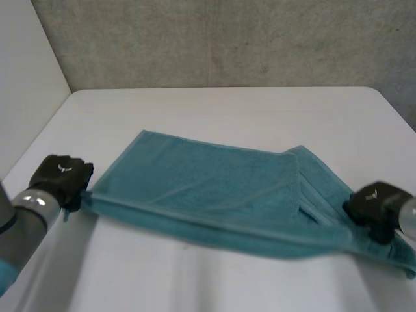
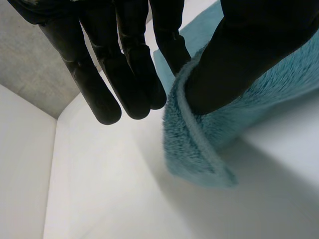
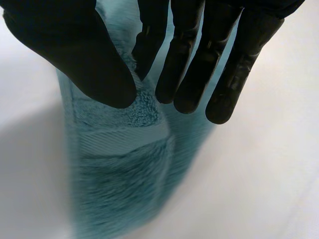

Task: Fold the laundry

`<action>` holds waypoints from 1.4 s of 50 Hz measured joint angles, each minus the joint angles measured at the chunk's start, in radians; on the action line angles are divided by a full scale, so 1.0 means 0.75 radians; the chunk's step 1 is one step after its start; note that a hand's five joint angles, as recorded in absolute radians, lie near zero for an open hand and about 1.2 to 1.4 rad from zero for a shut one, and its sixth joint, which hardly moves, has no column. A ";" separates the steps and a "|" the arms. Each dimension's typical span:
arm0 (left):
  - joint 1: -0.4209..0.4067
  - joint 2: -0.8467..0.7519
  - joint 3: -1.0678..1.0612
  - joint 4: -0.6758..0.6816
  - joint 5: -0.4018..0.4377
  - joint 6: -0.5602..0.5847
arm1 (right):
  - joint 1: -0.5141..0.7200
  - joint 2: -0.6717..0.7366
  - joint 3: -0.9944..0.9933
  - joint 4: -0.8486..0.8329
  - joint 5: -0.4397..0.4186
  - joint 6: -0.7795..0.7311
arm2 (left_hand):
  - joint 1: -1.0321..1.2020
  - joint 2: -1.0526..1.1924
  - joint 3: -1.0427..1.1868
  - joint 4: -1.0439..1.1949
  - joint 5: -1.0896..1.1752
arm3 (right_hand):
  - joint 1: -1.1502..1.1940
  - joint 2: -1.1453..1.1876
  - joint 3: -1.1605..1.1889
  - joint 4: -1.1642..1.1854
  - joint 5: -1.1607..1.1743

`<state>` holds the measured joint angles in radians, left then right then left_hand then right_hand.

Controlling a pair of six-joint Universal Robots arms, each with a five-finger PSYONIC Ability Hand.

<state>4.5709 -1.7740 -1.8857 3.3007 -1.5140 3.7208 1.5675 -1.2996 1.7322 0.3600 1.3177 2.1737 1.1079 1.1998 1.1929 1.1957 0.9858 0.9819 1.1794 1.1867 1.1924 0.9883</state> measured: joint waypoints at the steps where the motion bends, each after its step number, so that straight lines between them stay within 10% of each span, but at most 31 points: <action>1: -0.005 -0.050 0.052 0.015 -0.001 0.013 | 0.023 0.028 -0.049 -0.021 0.022 0.019 | 0.000 0.000 0.000 0.000 0.000 | 0.000 0.000 0.000 0.000 0.001; 19: -0.122 -0.190 1.121 0.502 -0.082 0.052 | 0.260 -0.058 -0.992 -0.587 0.280 0.546 | 0.009 0.001 0.001 0.001 0.000 | 0.000 0.000 0.000 0.000 0.004; 43: -0.091 -0.160 0.025 0.619 -0.004 -0.039 | 0.235 0.057 -0.110 -0.347 0.059 0.329 | 0.013 0.003 0.002 0.001 0.009 | 0.000 0.000 0.001 0.000 0.009; 53: -0.089 -0.171 -0.033 0.638 0.025 -0.038 | 0.151 0.113 -0.070 -0.396 0.056 0.365 | 0.013 0.003 0.002 0.001 0.009 | -0.752 -0.937 -0.944 -0.948 -0.906; 70: -0.045 -0.162 -0.020 0.631 0.015 -0.039 | -0.199 -0.231 0.268 -0.451 -0.311 0.614 | 0.013 0.003 0.002 0.001 0.009 | -0.714 -0.885 -0.893 -0.894 -0.871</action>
<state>4.5374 -1.8958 -1.9010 3.7736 -1.5026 3.6913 1.4182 -1.4729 1.9333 0.0215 1.0841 2.6343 1.1176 1.2017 1.1946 1.1966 0.9929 0.4467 0.5159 0.5173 0.5219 0.3350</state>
